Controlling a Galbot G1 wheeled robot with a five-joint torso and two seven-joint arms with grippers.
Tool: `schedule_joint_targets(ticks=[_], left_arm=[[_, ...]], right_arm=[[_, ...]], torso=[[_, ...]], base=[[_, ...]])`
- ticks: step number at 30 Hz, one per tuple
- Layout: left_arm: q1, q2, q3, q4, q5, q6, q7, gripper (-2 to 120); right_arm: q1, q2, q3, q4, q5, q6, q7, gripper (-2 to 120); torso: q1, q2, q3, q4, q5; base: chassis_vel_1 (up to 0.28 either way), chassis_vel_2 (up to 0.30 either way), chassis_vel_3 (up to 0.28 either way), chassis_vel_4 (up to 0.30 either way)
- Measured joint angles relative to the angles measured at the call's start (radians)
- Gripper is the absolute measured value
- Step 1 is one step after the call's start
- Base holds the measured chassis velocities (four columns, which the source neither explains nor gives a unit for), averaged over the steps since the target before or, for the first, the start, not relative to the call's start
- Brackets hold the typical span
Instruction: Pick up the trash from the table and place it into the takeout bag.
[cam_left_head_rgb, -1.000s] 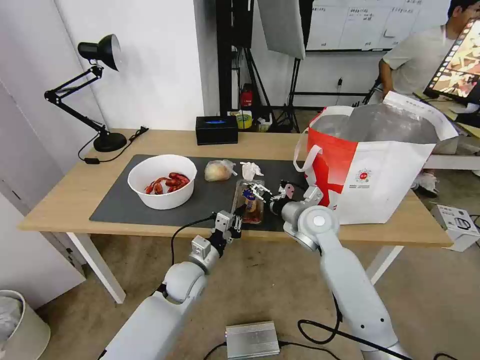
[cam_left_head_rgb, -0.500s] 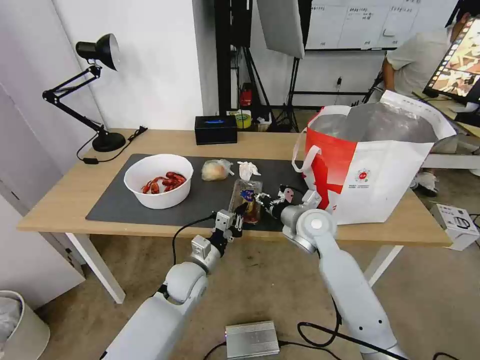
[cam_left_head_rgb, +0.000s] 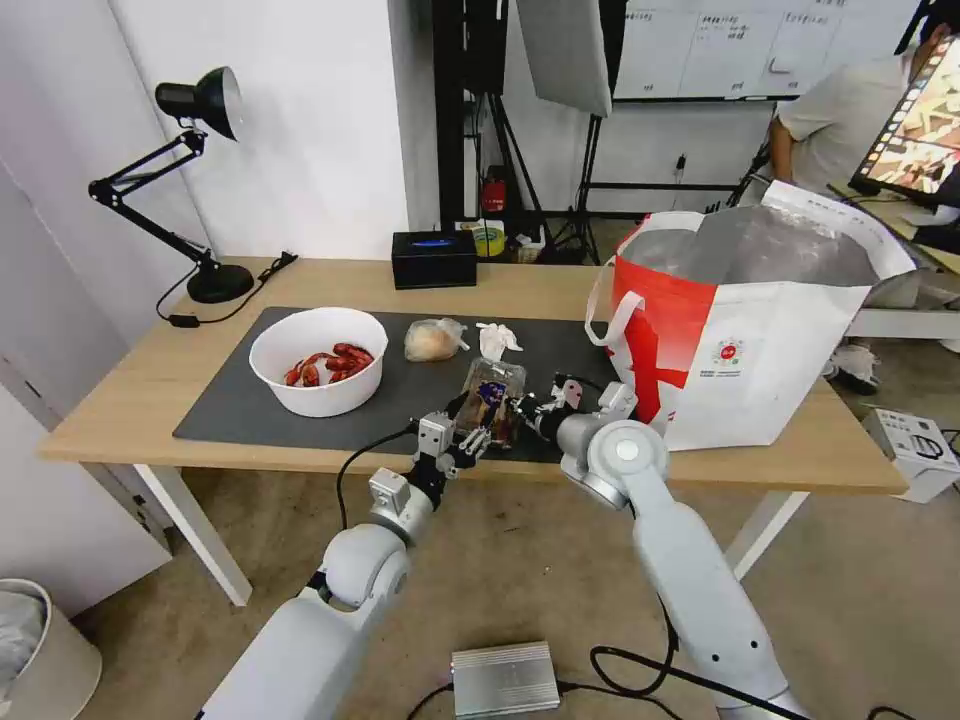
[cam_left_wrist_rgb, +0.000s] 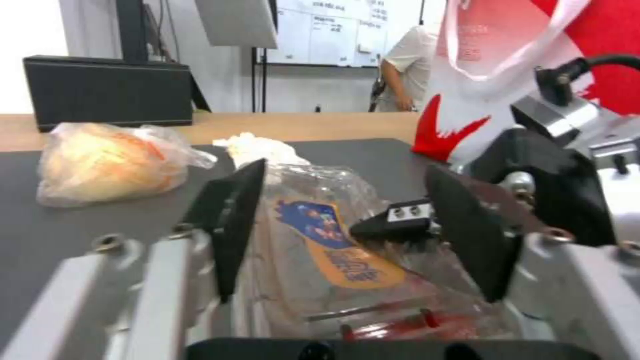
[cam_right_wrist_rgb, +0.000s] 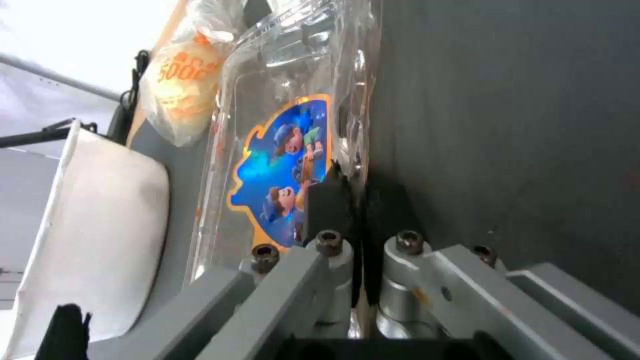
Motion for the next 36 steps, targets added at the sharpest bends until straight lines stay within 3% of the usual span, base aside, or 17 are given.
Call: schedule_joint_targets(ticks=[1,3,21,30,36], left_arm=[[0.003,0.000,-0.020,-0.005,-0.007,0.000,-0.010,89],[0.014,0.001,-0.043,-0.015,-0.019,0.000,-0.022,99],[0.116,0.005,-0.154,-0.094,-0.042,0.003,-0.033,100],[0.160,-0.002,-0.193,-0.117,-0.040,0.004,-0.033,100],[0.177,-0.011,-0.205,-0.124,-0.036,0.004,-0.032,100]], right_arm=[[0.000,0.001,-0.002,0.005,-0.007,0.012,-0.010,0],[-0.001,0.002,-0.003,0.015,-0.011,0.017,-0.017,0],[-0.033,-0.062,-0.011,0.111,-0.053,0.048,-0.067,0],[-0.086,-0.162,-0.014,0.240,-0.122,0.090,-0.148,0],[-0.158,-0.249,0.039,0.358,-0.151,0.118,-0.268,0]], torso=[[0.000,0.000,0.000,0.0003,0.0001],[0.000,0.000,0.000,0.0003,0.0001],[0.000,0.000,0.000,0.0001,-0.0001],[0.000,0.000,0.000,0.0001,0.0001],[0.000,0.000,0.000,0.0000,0.0001]], base=[[0.000,0.000,0.000,0.000],[0.000,0.000,0.000,0.000],[0.000,0.000,0.000,0.000],[0.000,0.000,0.000,0.000],[0.000,0.000,0.000,0.000]])
